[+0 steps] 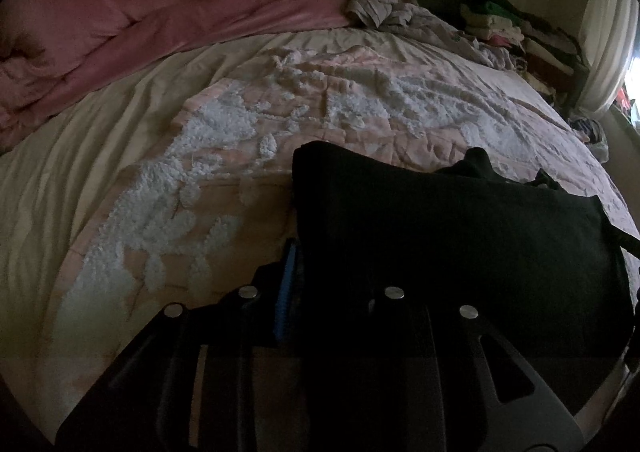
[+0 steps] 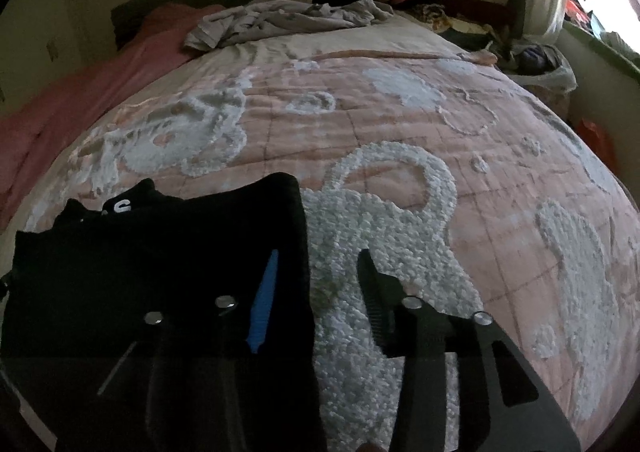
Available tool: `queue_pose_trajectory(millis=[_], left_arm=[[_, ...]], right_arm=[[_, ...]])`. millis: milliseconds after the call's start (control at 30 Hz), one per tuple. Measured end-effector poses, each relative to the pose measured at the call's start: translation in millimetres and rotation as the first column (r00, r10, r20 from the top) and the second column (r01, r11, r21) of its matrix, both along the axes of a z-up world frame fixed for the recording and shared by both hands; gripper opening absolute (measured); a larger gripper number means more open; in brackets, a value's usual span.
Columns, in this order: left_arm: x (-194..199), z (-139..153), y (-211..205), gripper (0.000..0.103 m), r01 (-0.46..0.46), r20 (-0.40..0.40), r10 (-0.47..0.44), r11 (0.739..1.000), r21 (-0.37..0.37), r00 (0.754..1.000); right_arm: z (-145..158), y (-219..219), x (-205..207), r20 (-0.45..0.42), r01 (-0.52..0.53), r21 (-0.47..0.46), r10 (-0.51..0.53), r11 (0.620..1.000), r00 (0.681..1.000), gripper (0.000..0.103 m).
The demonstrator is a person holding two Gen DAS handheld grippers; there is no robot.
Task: Fold small clothes
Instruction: 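Release the shirt and press the folded stack flat with both grippers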
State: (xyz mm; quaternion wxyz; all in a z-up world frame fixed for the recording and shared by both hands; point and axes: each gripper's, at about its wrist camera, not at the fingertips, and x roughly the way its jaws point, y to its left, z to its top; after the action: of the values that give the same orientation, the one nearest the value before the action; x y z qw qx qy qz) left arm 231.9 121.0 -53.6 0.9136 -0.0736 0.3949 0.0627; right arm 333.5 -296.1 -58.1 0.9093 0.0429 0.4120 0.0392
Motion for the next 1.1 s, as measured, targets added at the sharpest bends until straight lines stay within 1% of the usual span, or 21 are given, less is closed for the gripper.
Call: queue_pose_trajectory(millis=[67, 100, 167, 267, 333, 433, 467, 500, 533, 667, 700, 733, 833, 933, 1000, 1100], left_arm=[[0, 0, 0, 0.018, 0.0, 0.001, 0.0, 1.0, -0.001, 1.0], [0, 0, 0, 0.02, -0.001, 0.001, 0.001, 1.0, -0.003, 1.0], [-1, 0, 0, 0.024, 0.003, -0.005, -0.003, 1.0, -0.007, 1.0], [-4, 3, -1, 0.028, 0.006, -0.003, -0.006, 1.0, -0.006, 1.0], [-5, 4, -2, 0.032, 0.006, -0.001, -0.006, 1.0, -0.004, 1.0], [-10, 10, -4, 0.033, 0.008, 0.01, -0.008, 1.0, 0.001, 1.0], [-11, 12, -5, 0.034, 0.01, 0.011, -0.01, 1.0, 0.003, 1.0], [-12, 14, -5, 0.038, 0.011, 0.011, -0.011, 1.0, 0.005, 1.0], [-13, 16, -6, 0.042, 0.013, 0.012, -0.013, 1.0, 0.007, 1.0], [-21, 25, -10, 0.045, 0.025, 0.023, -0.025, 1.0, 0.015, 0.999], [-24, 28, -11, 0.048, 0.028, 0.029, -0.029, 0.999, 0.016, 0.999], [-27, 31, -12, 0.049, 0.032, 0.034, -0.032, 0.999, 0.016, 0.999], [-40, 38, -18, 0.049, 0.045, 0.05, -0.045, 0.999, 0.011, 0.998], [-51, 41, -26, 0.049, 0.062, 0.058, -0.062, 0.998, 0.003, 0.996], [-60, 42, -35, 0.049, 0.083, 0.061, -0.083, 0.997, -0.004, 0.995], [-69, 41, -57, 0.049, 0.125, 0.051, -0.125, 0.992, 0.008, 0.991]], right_arm=[[1, -1, -2, -0.001, -0.002, 0.015, 0.002, 1.0, 1.0, 0.047], [1, -1, -2, -0.003, -0.003, 0.016, 0.003, 1.0, 1.0, 0.052], [2, -1, -4, 0.0, -0.004, 0.017, 0.004, 1.0, 1.0, 0.056], [3, -1, -6, -0.004, -0.009, 0.029, 0.009, 1.0, 1.0, 0.056], [6, -2, -9, 0.002, -0.009, 0.038, 0.009, 0.999, 1.0, 0.059], [13, -2, -16, 0.02, -0.014, 0.048, 0.013, 0.999, 1.0, 0.062], [15, -2, -18, 0.025, -0.017, 0.049, 0.016, 0.999, 1.0, 0.067], [18, -2, -20, 0.031, -0.02, 0.049, 0.018, 0.999, 0.999, 0.069], [21, -2, -23, 0.039, -0.021, 0.05, 0.019, 0.999, 0.999, 0.069], [33, 3, -40, 0.064, -0.056, 0.055, 0.052, 0.997, 0.997, 0.069], [35, 5, -44, 0.067, -0.068, 0.053, 0.064, 0.996, 0.996, 0.069], [38, 8, -49, 0.071, -0.082, 0.049, 0.078, 0.995, 0.994, 0.069], [43, 12, -66, 0.091, -0.101, 0.055, 0.096, 0.993, 0.991, 0.069], [42, 19, -81, 0.091, -0.123, 0.066, 0.117, 0.99, 0.989, 0.069], [41, 28, -92, 0.091, -0.148, 0.063, 0.142, 0.987, 0.986, 0.069], [40, 46, -107, 0.088, -0.193, 0.055, 0.188, 0.98, 0.978, 0.069]])
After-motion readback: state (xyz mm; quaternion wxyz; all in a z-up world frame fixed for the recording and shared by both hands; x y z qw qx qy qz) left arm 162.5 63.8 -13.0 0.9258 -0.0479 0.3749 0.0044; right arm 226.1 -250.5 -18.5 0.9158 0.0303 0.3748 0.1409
